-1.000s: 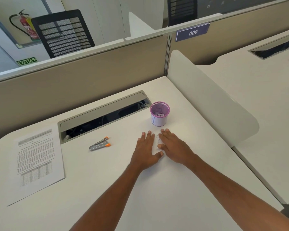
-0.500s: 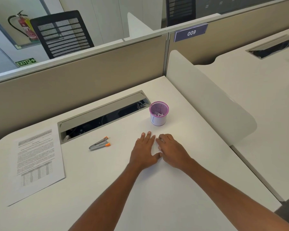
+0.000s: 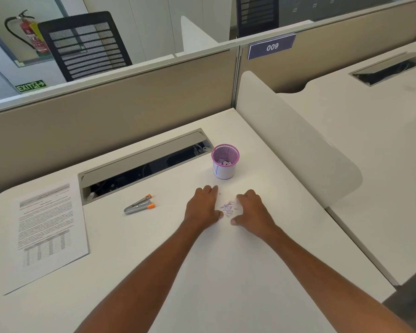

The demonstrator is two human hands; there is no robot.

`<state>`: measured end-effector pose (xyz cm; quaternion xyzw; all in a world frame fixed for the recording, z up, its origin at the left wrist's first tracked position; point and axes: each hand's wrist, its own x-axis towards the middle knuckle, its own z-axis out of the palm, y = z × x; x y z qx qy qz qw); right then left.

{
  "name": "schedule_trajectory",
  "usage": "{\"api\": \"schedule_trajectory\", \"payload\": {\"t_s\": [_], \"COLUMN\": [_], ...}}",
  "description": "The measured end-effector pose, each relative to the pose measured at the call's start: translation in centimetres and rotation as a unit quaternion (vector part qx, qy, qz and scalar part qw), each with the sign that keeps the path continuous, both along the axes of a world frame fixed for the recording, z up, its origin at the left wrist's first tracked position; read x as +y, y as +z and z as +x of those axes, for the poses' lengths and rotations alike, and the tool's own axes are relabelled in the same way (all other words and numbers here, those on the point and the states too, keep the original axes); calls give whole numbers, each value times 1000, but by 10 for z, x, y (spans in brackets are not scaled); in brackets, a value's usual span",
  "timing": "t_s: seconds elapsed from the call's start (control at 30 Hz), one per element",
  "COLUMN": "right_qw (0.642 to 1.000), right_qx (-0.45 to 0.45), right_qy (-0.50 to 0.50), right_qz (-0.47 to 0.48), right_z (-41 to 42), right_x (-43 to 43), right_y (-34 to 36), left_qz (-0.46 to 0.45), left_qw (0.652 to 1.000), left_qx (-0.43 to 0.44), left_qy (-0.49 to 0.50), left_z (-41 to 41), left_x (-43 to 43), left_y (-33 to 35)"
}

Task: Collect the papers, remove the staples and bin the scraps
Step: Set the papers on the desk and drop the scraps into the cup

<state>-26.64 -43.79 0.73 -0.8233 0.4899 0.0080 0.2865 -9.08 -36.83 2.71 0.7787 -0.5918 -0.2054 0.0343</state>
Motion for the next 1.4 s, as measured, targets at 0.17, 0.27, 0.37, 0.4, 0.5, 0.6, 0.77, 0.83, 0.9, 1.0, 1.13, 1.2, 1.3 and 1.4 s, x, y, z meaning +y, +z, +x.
{"api": "schedule_trajectory", "payload": {"t_s": [0.17,0.27,0.37,0.4,0.5,0.6,0.77,0.83,0.9,1.0,1.13,1.2,1.3,1.4], "right_qw": [998,997,997,997,997,997,997,997,996,995,987,978,952,917], "right_qx": [-48,-58,-57,-56,-60,-64,-69,-70,-72,-88,-124,-157,-211,-266], "right_qy": [-44,-42,-35,-33,-31,-23,-26,-30,-36,-47,-96,-133,-193,-235], "right_qz": [-8,-25,-32,-34,-41,-36,-21,-26,-34,-27,21,47,109,182], "right_z": [17,23,27,28,29,26,21,22,25,31,34,32,27,21], "right_x": [2,2,3,4,5,5,7,8,11,15,19,20,22,23], "right_y": [-1,-1,0,0,1,2,-2,-3,-2,-3,-7,-6,0,2], "left_qz": [12,0,-24,-31,-57,-88,-99,-92,-85,-95,-115,-111,-105,-99], "left_qw": [998,998,999,999,998,994,989,987,984,963,918,886,829,765], "left_qx": [-43,-43,-20,-9,28,53,62,72,93,176,278,338,430,498], "left_qy": [-37,-43,-35,-32,-11,34,87,107,125,181,257,297,342,396], "left_z": [2,0,0,-1,-7,-13,-23,-25,-27,-31,-32,-31,-31,-29], "left_x": [-12,-9,2,6,16,20,17,15,12,9,10,12,17,17], "left_y": [1,-1,-6,-8,-13,-17,-23,-24,-22,-19,-22,-23,-17,-16]}}
